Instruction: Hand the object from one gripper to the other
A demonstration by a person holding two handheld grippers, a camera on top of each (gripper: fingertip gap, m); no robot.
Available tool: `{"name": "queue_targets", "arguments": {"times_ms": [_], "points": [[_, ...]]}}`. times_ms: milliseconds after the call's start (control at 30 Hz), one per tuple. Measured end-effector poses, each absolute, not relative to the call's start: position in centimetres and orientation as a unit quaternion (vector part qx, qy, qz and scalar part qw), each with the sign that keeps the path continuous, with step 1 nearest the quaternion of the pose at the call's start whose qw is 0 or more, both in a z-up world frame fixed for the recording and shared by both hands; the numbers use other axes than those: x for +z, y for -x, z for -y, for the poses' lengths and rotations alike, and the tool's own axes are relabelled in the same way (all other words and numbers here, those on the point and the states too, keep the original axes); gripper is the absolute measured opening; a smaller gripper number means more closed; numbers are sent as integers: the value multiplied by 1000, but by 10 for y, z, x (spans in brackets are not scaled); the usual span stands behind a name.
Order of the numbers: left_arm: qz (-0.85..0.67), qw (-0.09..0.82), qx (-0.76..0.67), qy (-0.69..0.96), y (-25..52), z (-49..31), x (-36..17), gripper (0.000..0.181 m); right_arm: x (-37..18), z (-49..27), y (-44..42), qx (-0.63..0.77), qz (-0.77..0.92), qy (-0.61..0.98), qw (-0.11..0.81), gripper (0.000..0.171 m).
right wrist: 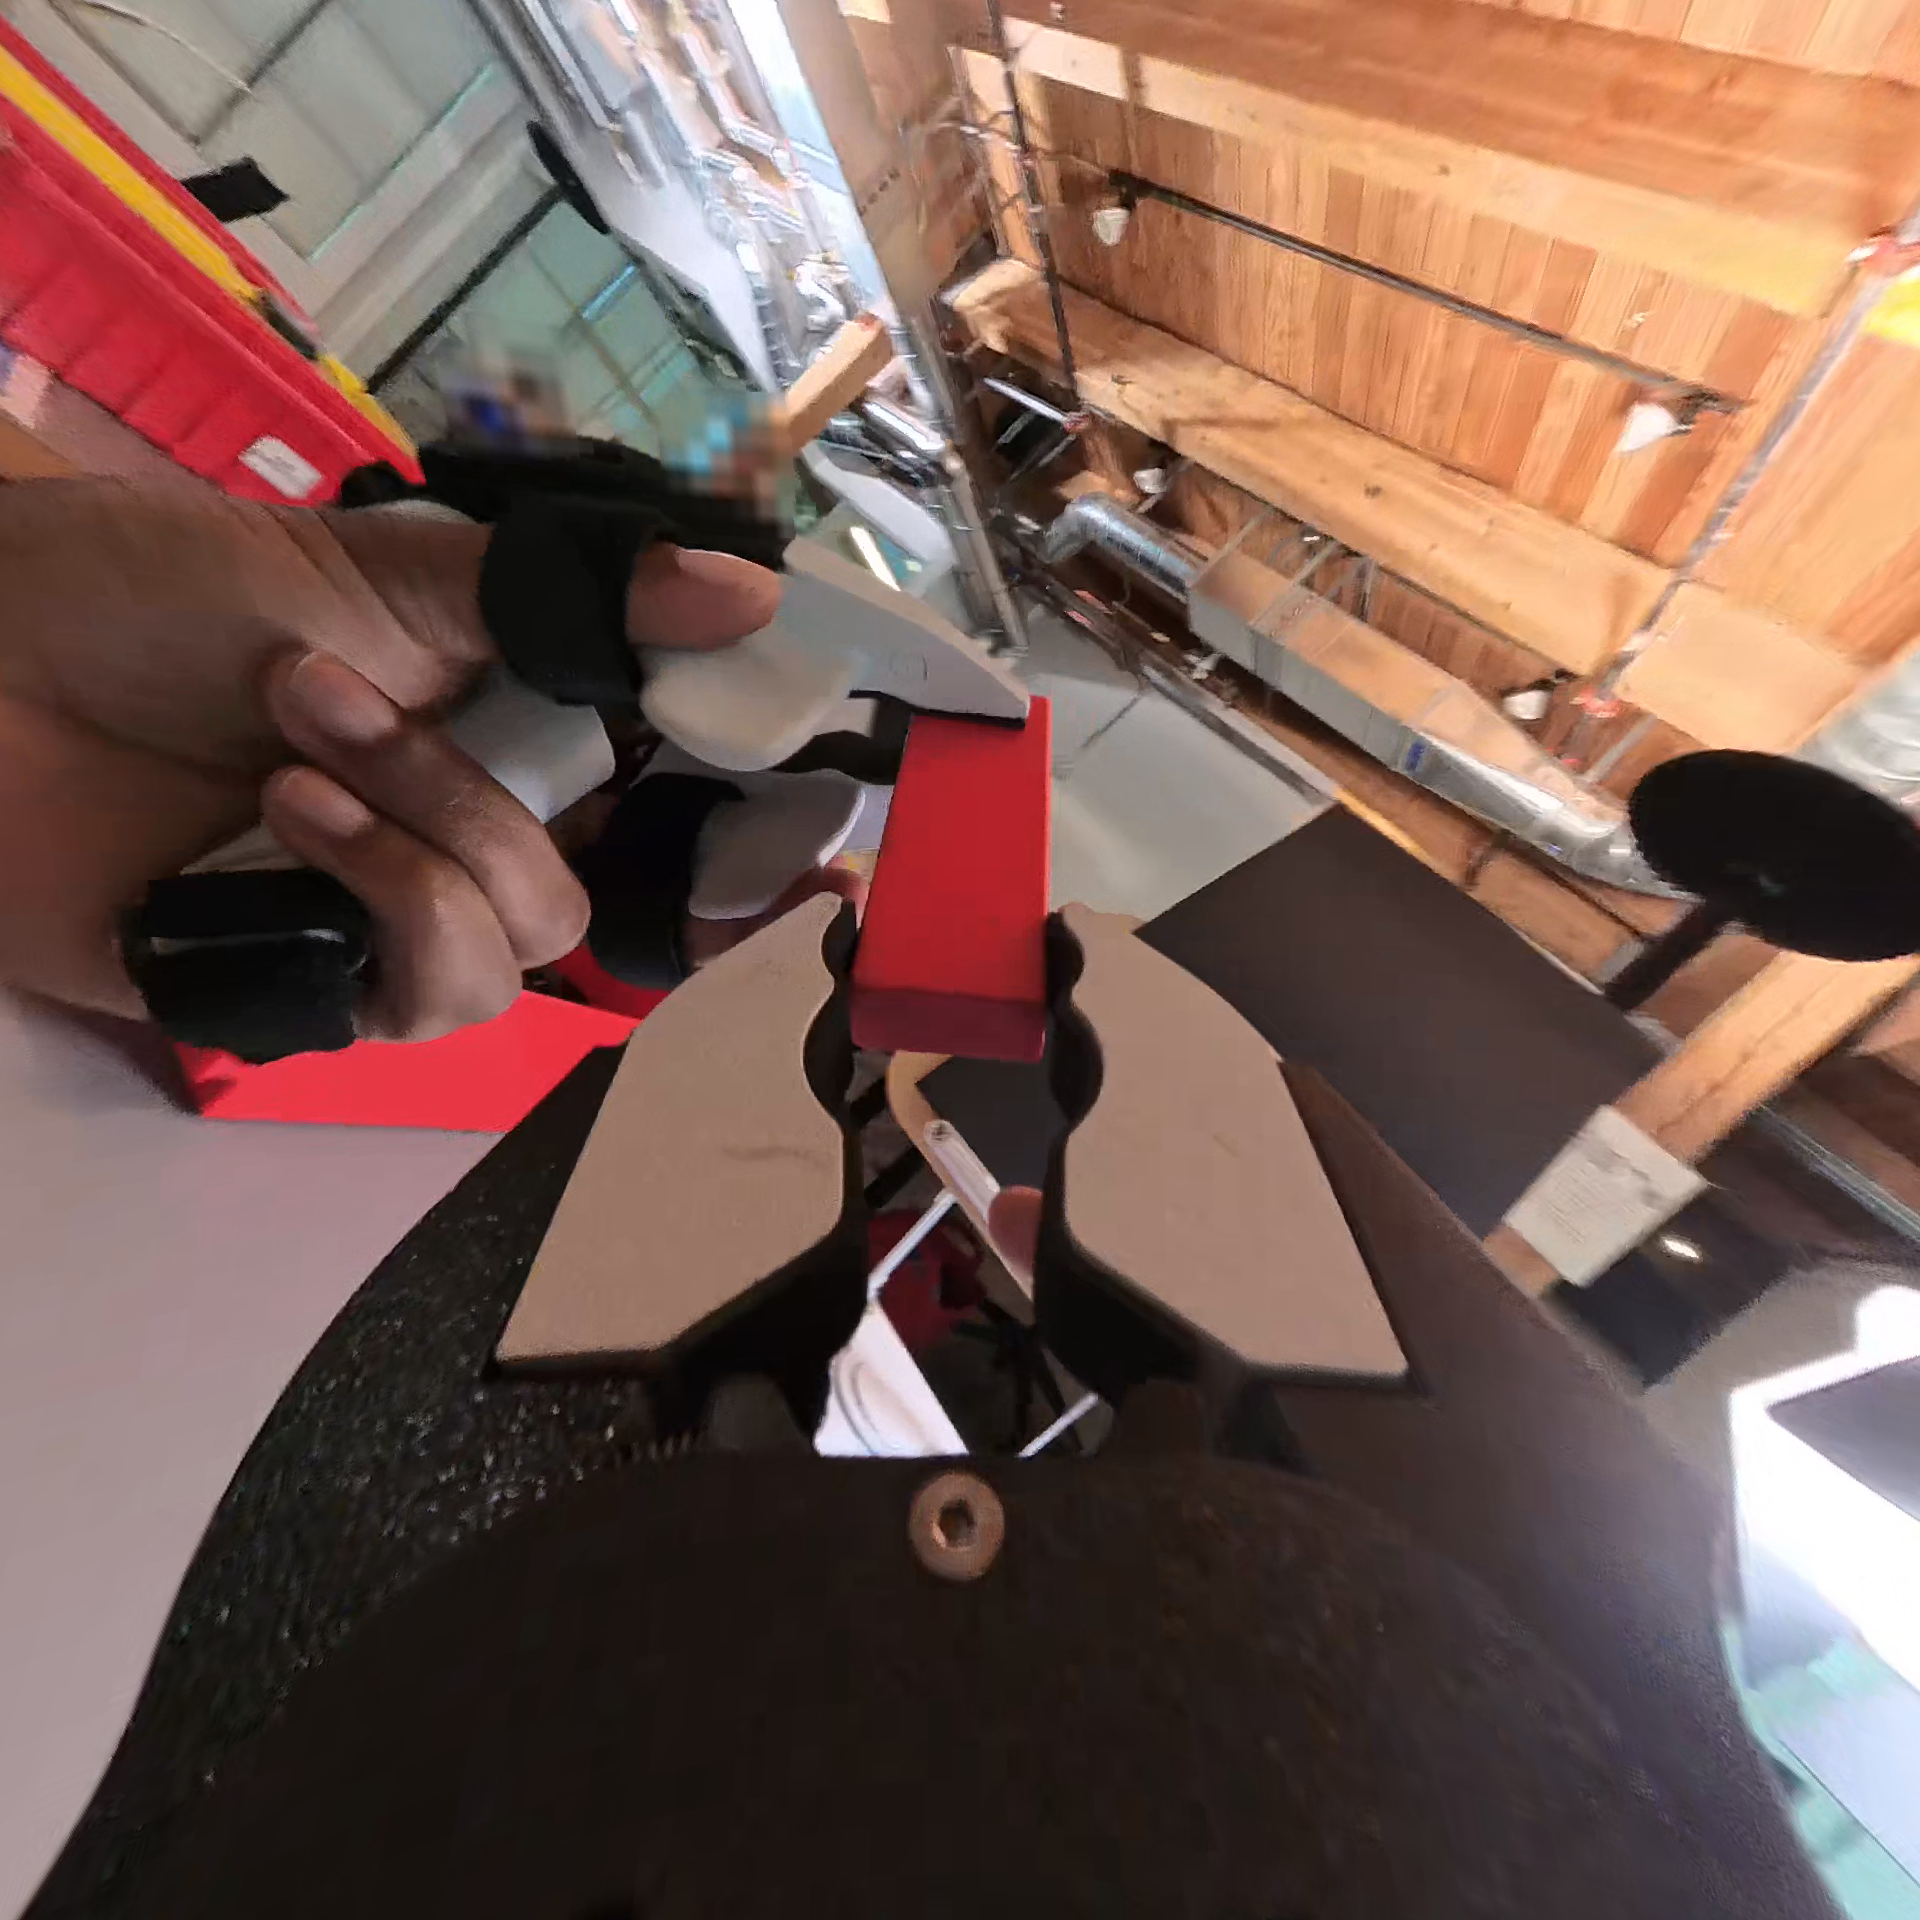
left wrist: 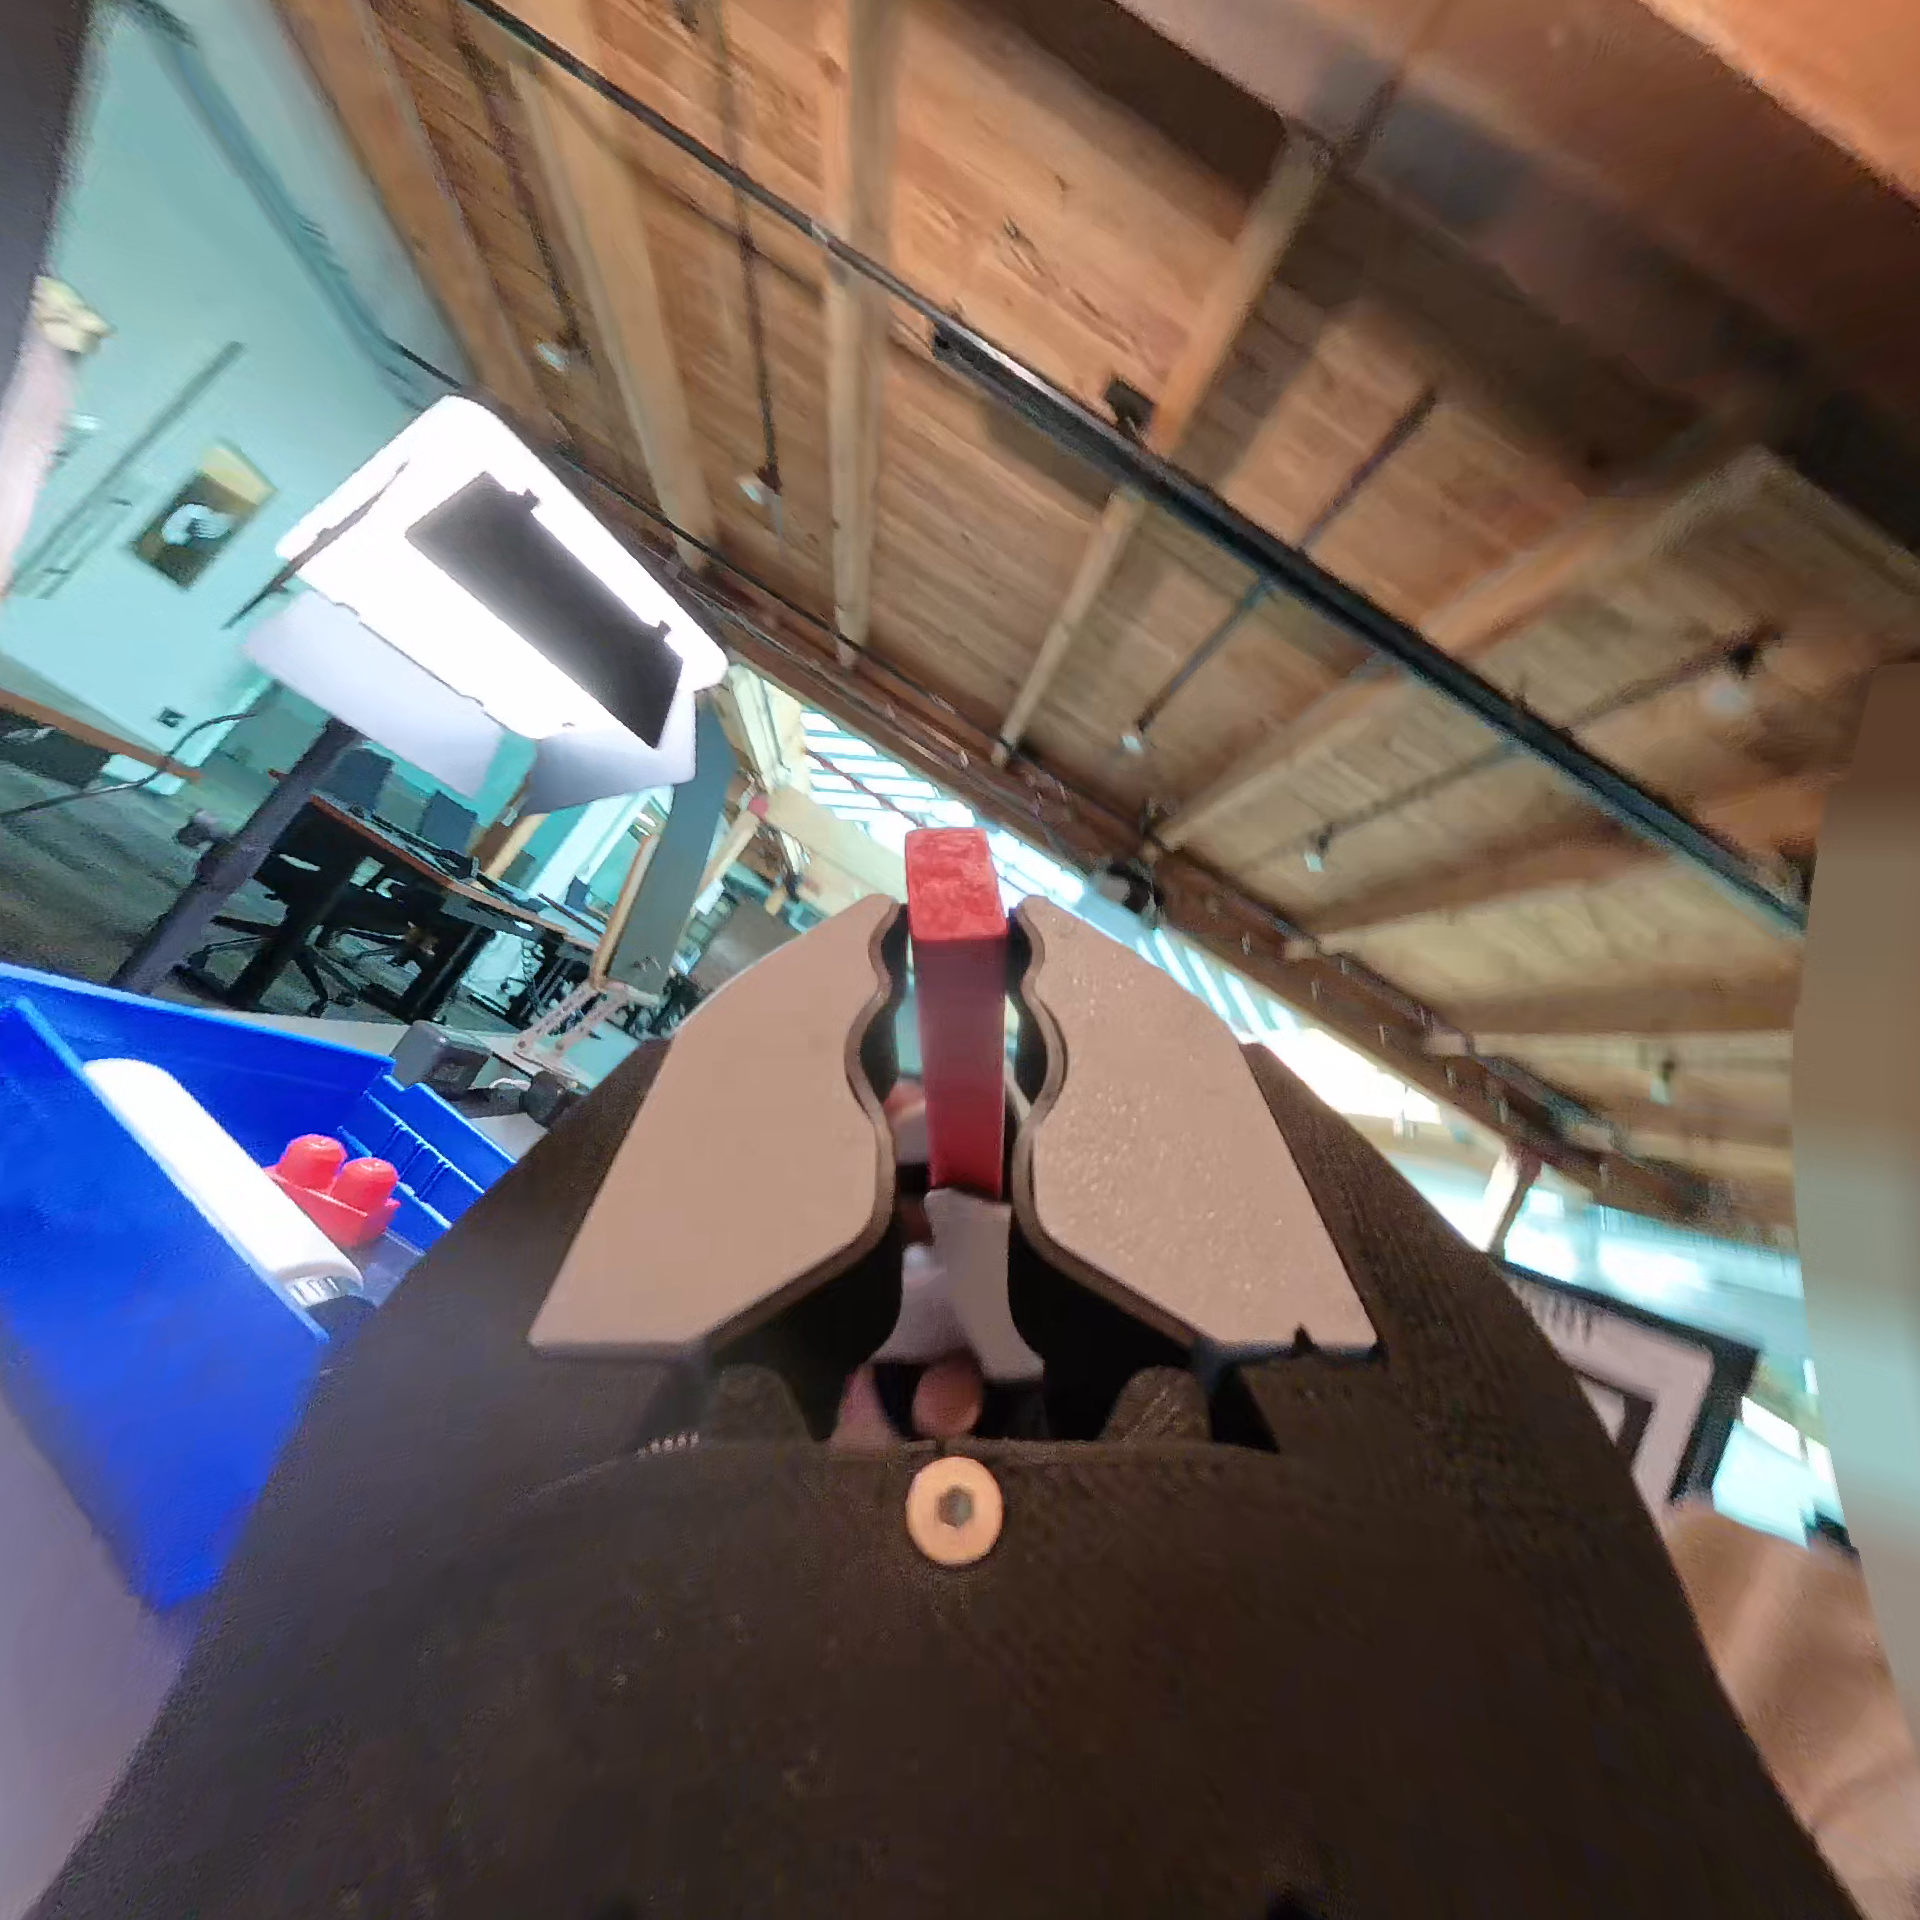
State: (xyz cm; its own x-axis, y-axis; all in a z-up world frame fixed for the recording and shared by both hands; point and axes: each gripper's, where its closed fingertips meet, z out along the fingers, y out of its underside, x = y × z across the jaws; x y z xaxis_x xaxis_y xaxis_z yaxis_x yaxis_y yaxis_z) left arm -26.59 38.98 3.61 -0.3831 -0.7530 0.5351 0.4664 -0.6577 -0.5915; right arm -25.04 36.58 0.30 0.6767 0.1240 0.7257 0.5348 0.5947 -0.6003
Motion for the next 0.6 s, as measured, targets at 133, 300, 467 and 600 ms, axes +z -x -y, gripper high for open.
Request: {"name": "queue_targets", "arguments": {"times_ms": [133,300,467,600], "points": [[-354,424,-742,380,268,-373,35,47,14,-349,232,32,435,484,759,34],[-586,507,-526,350,263,-343,-2,58,-3,-317,212,220,493,550,637,34],[-680,474,-434,354,248,-319,-36,59,-8,-301,220,339,499,538,589,34],[-666,419,-494,371,239,-314,-49,57,-8,-301,230,380,492,519,587,34]]}}
